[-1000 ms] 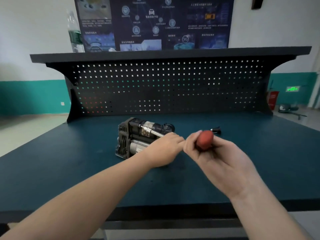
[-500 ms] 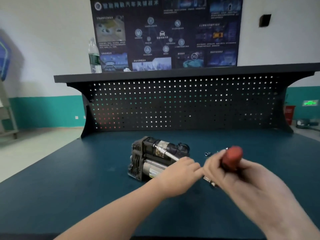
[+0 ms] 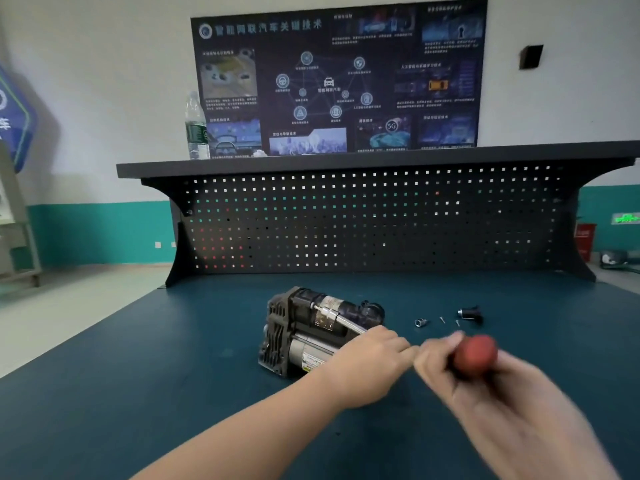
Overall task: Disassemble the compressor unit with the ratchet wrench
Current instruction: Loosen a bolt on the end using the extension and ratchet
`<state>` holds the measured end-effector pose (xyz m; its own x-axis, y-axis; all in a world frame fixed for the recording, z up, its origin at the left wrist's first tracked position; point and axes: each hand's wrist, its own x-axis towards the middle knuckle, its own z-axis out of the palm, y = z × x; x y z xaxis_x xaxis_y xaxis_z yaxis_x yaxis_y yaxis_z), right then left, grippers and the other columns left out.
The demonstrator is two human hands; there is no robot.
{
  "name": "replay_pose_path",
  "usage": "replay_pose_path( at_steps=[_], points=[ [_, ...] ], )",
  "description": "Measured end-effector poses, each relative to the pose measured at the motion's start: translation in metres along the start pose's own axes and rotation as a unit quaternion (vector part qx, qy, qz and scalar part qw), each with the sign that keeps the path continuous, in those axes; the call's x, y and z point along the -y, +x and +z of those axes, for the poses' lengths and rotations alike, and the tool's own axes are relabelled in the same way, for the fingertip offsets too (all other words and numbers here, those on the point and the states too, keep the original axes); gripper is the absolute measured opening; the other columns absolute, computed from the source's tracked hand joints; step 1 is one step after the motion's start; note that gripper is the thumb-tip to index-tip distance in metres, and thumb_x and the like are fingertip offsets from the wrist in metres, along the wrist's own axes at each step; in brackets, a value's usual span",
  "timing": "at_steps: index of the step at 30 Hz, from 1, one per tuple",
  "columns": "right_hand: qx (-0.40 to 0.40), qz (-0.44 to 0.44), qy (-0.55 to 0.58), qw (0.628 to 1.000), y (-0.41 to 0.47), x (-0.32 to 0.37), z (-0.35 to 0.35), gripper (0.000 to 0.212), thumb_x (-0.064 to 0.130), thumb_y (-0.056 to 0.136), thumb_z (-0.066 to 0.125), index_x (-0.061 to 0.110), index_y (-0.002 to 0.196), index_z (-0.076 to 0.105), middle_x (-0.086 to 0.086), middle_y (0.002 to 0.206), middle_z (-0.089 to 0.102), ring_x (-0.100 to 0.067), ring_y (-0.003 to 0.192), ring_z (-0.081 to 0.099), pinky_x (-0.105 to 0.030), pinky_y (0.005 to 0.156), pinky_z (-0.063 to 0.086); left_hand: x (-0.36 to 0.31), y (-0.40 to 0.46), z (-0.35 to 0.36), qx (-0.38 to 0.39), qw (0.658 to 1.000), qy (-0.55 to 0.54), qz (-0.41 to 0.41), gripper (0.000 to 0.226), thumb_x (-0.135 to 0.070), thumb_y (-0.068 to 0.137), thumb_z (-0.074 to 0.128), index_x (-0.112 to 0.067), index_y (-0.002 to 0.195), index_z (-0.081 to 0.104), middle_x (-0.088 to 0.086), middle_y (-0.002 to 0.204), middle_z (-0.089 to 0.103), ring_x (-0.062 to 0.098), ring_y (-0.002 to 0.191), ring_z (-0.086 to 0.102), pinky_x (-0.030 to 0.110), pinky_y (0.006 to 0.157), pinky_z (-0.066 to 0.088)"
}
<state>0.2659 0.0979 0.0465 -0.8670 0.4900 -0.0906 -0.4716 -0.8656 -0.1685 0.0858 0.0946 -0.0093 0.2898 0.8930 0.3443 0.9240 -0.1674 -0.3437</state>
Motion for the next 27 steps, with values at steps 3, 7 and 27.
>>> replay_pose_path(
  at_steps=[3, 7, 27],
  points=[
    [-0.019, 0.038, -0.136, 0.99, 0.0, -0.004, -0.003, 0.038, -0.011, 0.059, 0.067, 0.0, 0.094, 0.055, -0.011, 0.07, 0.052, -0.021, 0.049, 0.051, -0.034, 0.043, 0.049, 0.003, 0.012, -0.004, -0.032, 0.999, 0.007, -0.037, 0.034, 0.002, 0.078, 0.057, -0.001, 0.112, 0.056, 0.014, 0.093, 0.062, 0.031, 0.086, 0.057, 0.036, 0.077, 0.039],
    [-0.057, -0.012, -0.457, 0.888, 0.008, -0.031, -0.042, 0.014, -0.015, 0.09, 0.045, -0.003, 0.083, 0.045, -0.022, 0.047, 0.05, -0.03, 0.039, 0.052, -0.04, 0.051, 0.046, 0.013, 0.03, -0.026, -0.011, 0.994, -0.045, -0.098, 0.032, 0.002, 0.085, 0.047, -0.007, 0.115, 0.049, 0.014, 0.107, 0.059, 0.033, 0.095, 0.053, 0.036, 0.075, 0.039],
    [-0.028, 0.001, -0.329, 0.944, 0.001, -0.036, -0.009, 0.009, -0.016, 0.078, 0.055, -0.009, 0.071, 0.056, -0.018, 0.054, 0.055, -0.027, 0.036, 0.054, -0.035, 0.038, 0.049, 0.006, 0.021, -0.028, -0.05, 0.992, -0.061, -0.103, 0.013, -0.001, 0.083, 0.051, -0.01, 0.091, 0.048, 0.013, 0.091, 0.059, 0.035, 0.084, 0.053, 0.031, 0.064, 0.028]
  ],
)
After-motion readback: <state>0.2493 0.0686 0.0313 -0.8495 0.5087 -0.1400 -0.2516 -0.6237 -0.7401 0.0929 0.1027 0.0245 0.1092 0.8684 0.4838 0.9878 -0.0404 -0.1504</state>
